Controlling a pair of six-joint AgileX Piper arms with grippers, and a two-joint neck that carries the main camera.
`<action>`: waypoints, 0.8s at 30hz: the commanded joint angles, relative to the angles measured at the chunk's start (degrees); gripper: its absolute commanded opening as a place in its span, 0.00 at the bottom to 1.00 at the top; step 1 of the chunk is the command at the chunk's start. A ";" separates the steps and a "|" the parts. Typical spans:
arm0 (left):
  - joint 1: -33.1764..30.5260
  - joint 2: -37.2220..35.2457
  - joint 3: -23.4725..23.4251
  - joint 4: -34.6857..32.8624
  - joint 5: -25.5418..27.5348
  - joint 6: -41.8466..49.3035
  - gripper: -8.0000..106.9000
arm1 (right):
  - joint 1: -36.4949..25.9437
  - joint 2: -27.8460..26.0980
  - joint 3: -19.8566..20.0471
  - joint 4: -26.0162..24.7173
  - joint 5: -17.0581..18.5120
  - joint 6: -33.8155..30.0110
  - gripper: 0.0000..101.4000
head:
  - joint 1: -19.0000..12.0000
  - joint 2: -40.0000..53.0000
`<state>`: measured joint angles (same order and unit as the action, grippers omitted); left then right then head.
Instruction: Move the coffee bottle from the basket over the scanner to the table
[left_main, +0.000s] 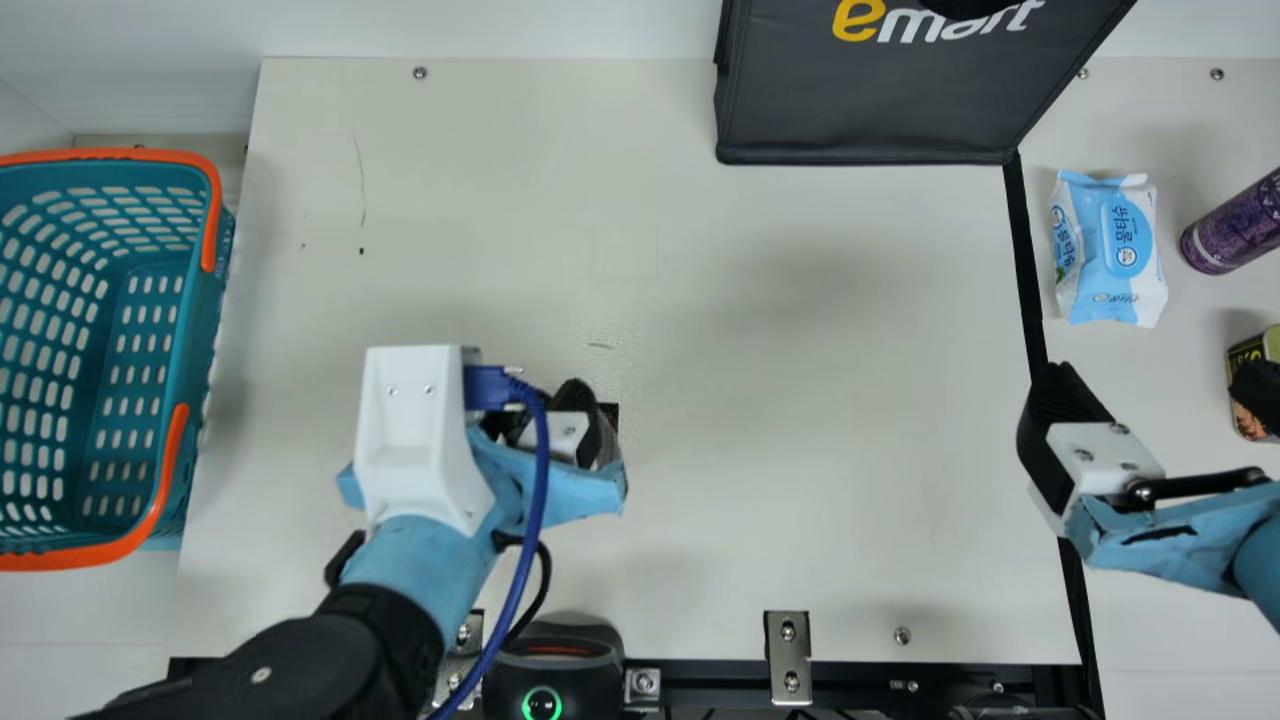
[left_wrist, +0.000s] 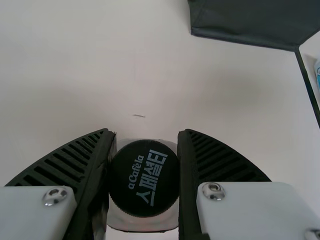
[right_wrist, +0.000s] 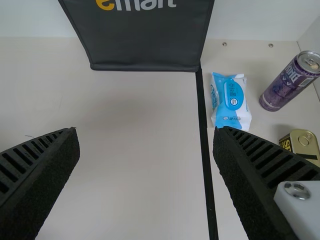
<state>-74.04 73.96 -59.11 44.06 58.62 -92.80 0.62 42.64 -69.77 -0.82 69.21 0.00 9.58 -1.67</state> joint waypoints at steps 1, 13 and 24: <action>1.28 2.10 -0.91 0.30 -0.98 0.13 0.00 | 0.00 0.00 0.00 0.00 0.00 0.00 0.94 | -1.66 0.09; 6.28 13.81 -8.63 2.11 -4.90 1.02 0.00 | 0.00 0.00 0.00 0.00 0.01 0.00 0.94 | -1.66 0.09; 6.18 22.70 -15.92 4.05 -4.85 0.46 0.00 | 0.00 0.00 0.00 0.00 0.01 0.00 0.94 | -1.66 0.09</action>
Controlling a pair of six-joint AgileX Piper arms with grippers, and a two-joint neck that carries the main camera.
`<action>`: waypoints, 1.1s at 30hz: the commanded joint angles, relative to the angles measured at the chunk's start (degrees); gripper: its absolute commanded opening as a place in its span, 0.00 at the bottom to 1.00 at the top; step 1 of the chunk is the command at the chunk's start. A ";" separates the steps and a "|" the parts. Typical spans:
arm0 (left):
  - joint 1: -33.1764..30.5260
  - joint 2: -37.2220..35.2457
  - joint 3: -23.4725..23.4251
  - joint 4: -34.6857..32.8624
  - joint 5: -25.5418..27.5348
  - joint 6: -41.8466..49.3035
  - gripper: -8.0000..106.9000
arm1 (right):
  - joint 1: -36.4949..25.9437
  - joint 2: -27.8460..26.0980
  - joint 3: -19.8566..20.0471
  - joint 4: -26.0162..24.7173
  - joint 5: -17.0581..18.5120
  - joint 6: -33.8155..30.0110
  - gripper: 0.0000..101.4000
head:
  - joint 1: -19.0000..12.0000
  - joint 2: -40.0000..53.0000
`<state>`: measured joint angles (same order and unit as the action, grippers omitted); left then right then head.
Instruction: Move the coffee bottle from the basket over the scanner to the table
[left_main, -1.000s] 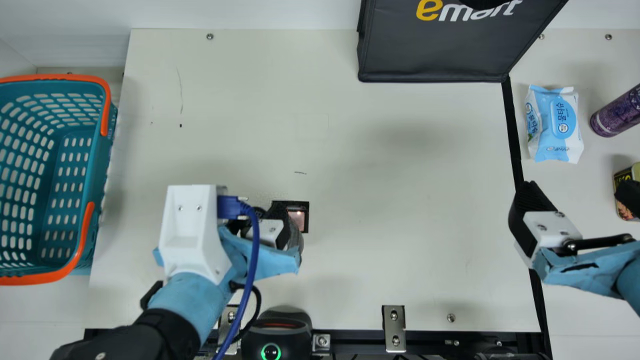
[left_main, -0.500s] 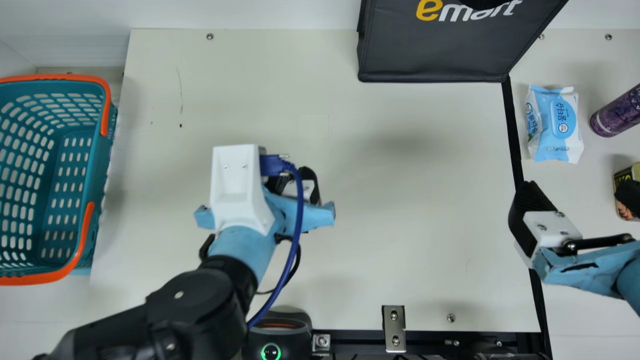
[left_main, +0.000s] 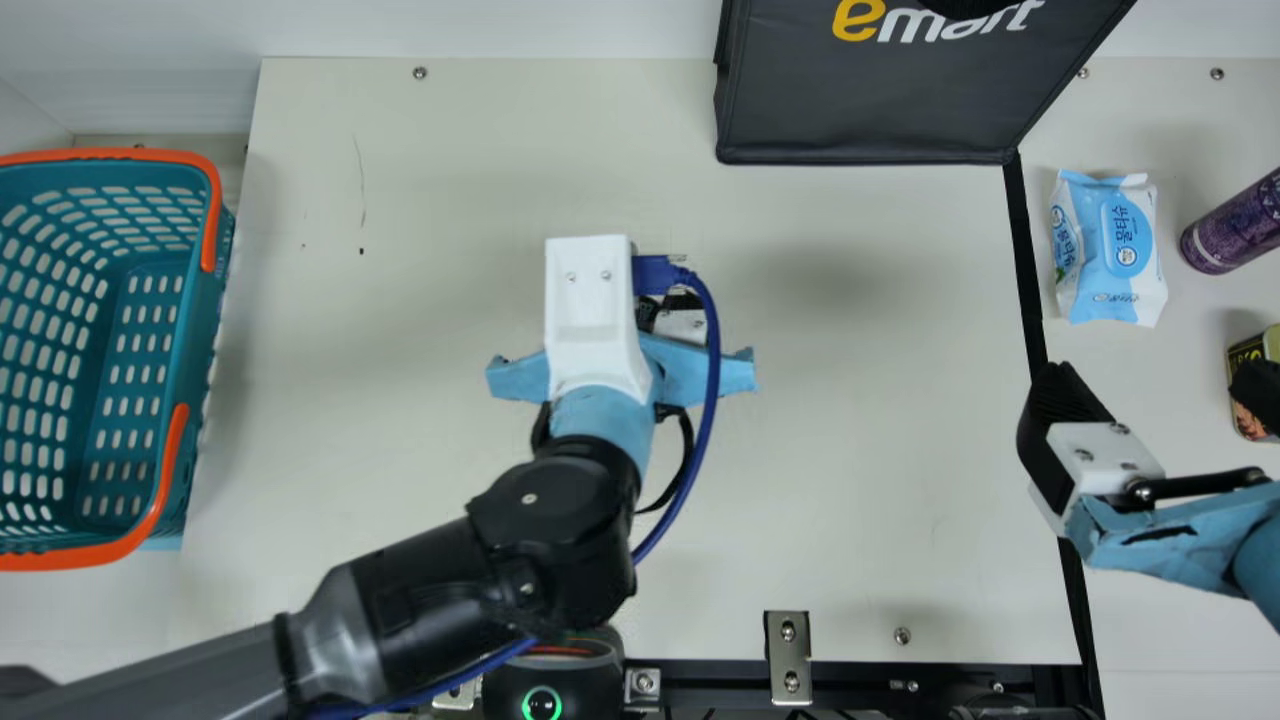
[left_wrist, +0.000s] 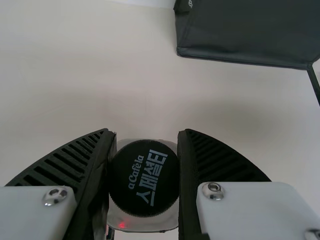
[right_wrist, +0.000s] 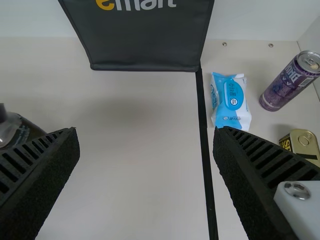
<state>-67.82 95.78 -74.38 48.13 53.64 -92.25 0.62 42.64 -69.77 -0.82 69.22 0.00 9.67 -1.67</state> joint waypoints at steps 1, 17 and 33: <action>-0.14 1.53 -1.24 0.02 0.18 -0.14 0.00 | 0.00 0.00 0.00 0.00 0.00 0.00 0.94 | -1.75 0.09; -0.95 7.11 -5.69 -1.37 -0.59 0.75 0.35 | 0.00 0.00 0.00 0.00 0.00 0.00 0.94 | -1.75 0.09; 5.13 2.27 -3.18 -14.94 -11.30 9.57 0.81 | 0.00 0.00 0.00 0.00 -0.02 0.00 0.94 | -1.75 0.09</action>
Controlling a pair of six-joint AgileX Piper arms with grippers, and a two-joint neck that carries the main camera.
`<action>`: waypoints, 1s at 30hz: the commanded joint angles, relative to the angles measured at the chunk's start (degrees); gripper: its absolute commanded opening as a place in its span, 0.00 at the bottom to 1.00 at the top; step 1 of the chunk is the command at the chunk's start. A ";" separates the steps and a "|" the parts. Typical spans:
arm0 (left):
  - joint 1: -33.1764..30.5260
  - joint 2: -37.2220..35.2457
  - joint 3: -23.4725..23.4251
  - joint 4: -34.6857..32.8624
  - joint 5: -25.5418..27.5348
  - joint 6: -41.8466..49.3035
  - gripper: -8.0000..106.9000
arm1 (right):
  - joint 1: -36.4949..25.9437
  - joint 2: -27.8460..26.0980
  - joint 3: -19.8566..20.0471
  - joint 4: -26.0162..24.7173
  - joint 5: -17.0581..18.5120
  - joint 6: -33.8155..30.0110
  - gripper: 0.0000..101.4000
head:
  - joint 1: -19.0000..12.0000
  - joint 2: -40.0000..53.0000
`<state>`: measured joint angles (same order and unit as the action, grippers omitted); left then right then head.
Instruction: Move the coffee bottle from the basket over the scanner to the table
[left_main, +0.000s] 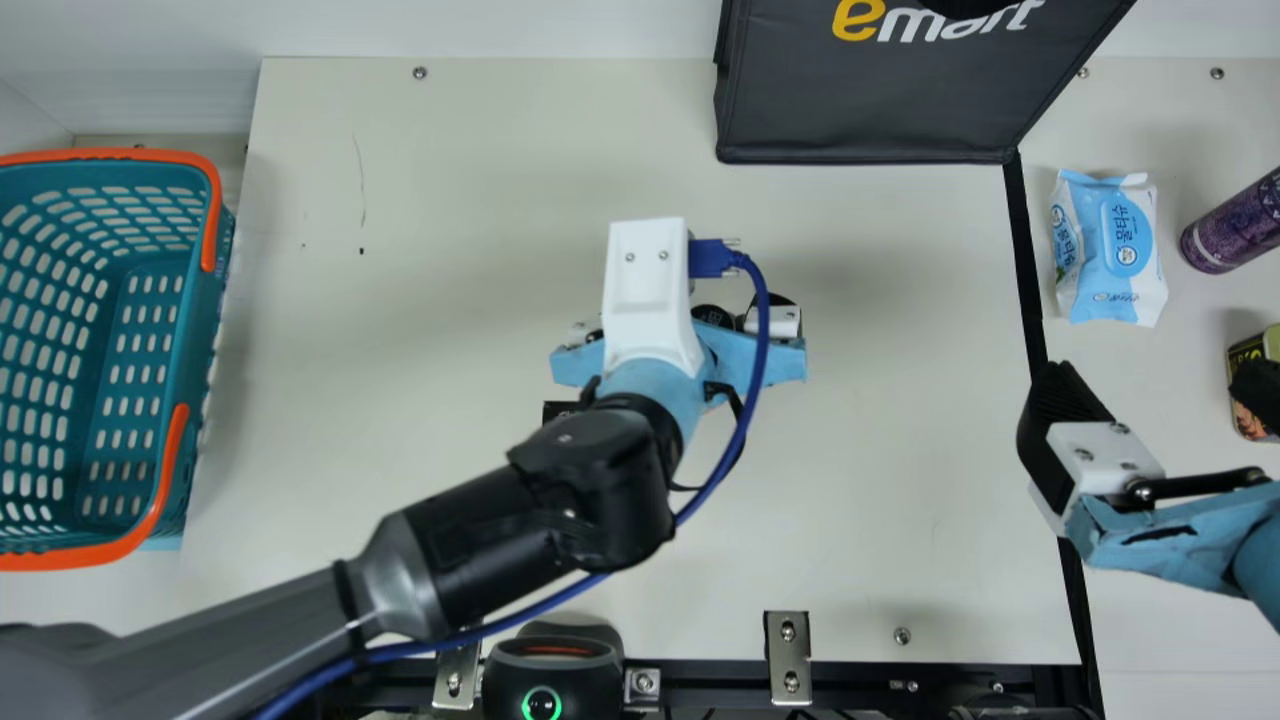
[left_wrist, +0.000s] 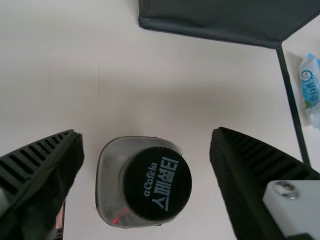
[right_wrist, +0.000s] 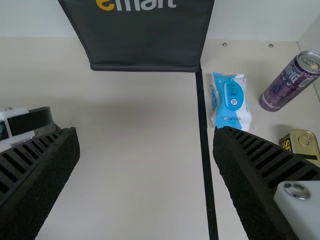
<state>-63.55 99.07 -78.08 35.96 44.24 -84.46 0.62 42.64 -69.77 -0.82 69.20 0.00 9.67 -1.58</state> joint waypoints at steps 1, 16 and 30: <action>1.57 -1.99 1.17 -4.27 -3.08 3.19 0.84 | 0.00 0.00 0.00 0.00 0.00 0.00 0.94 | -1.75 0.00; 15.86 -24.92 15.88 -34.59 -8.36 44.38 0.85 | 0.00 0.00 0.00 0.00 0.00 0.00 0.94 | -1.75 0.00; 39.80 -42.53 18.25 -44.59 7.47 74.85 0.85 | 0.00 0.00 0.00 0.00 0.00 0.00 0.94 | -1.75 0.00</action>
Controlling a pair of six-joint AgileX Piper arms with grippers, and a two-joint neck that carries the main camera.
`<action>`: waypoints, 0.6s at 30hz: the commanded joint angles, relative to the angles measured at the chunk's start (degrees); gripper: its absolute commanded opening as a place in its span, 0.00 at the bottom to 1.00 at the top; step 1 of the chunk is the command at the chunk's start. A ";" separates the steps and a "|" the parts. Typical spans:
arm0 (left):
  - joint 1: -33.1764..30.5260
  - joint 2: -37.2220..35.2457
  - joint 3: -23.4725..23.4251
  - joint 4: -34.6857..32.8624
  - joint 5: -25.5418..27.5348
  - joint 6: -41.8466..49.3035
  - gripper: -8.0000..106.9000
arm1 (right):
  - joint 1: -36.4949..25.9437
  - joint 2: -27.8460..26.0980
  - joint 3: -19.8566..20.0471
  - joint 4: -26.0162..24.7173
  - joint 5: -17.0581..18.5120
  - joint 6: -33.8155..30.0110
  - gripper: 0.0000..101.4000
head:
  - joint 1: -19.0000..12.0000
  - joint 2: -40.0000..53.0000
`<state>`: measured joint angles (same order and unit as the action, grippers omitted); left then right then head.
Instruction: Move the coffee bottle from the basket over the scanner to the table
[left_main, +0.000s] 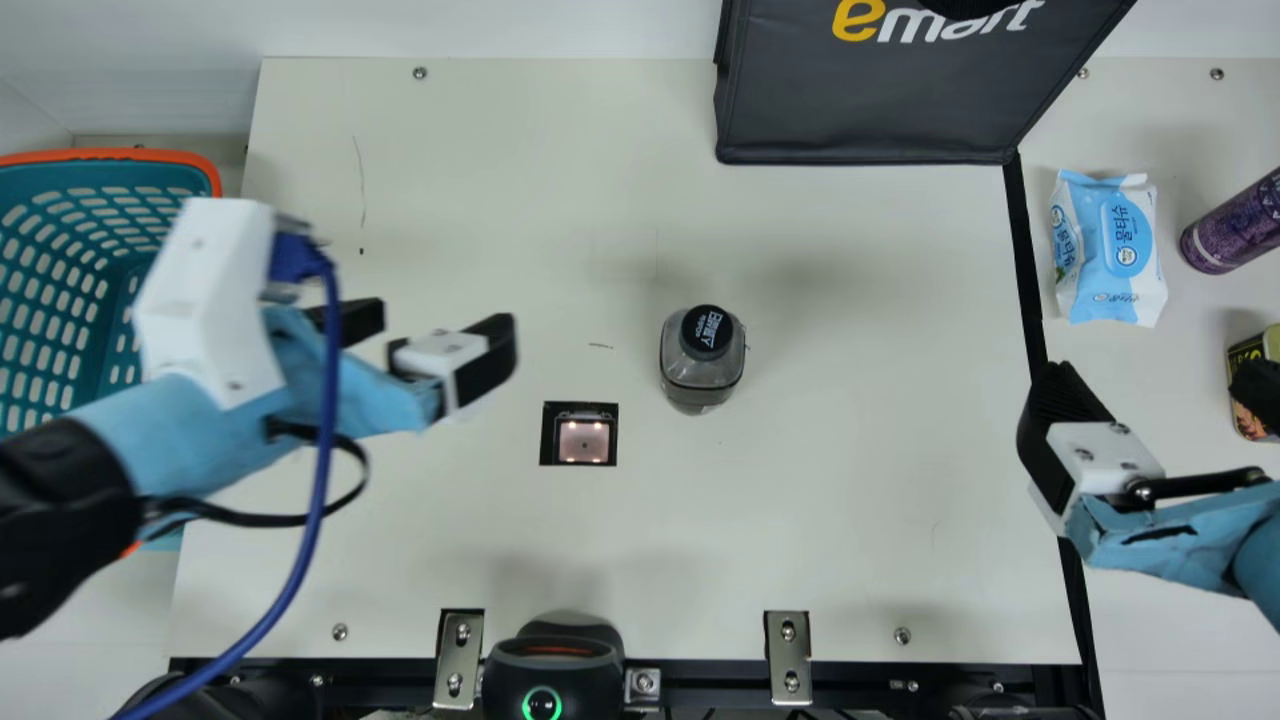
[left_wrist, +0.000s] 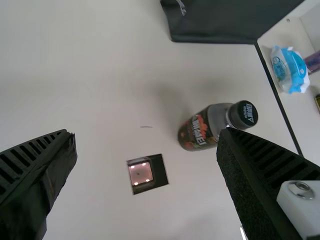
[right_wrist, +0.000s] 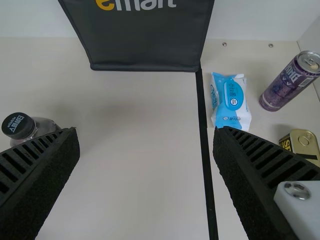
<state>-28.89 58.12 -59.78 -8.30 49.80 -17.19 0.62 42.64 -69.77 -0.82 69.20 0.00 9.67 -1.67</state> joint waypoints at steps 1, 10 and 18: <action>7.04 -2.29 -0.29 -0.56 2.78 9.23 0.85 | 0.00 0.00 0.00 0.00 0.00 0.00 0.94 | -1.75 0.09; 16.06 -5.93 -2.27 -0.09 6.67 15.70 0.85 | 0.00 0.00 0.00 0.00 0.05 0.00 0.94 | -1.75 0.09; 20.59 -6.21 -2.36 0.05 6.96 18.35 0.85 | 0.00 0.00 0.00 0.00 0.05 0.00 0.94 | -1.75 0.09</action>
<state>-8.30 51.91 -62.14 -8.25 56.76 1.16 0.62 42.64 -69.77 -0.82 69.25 0.00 9.67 -1.67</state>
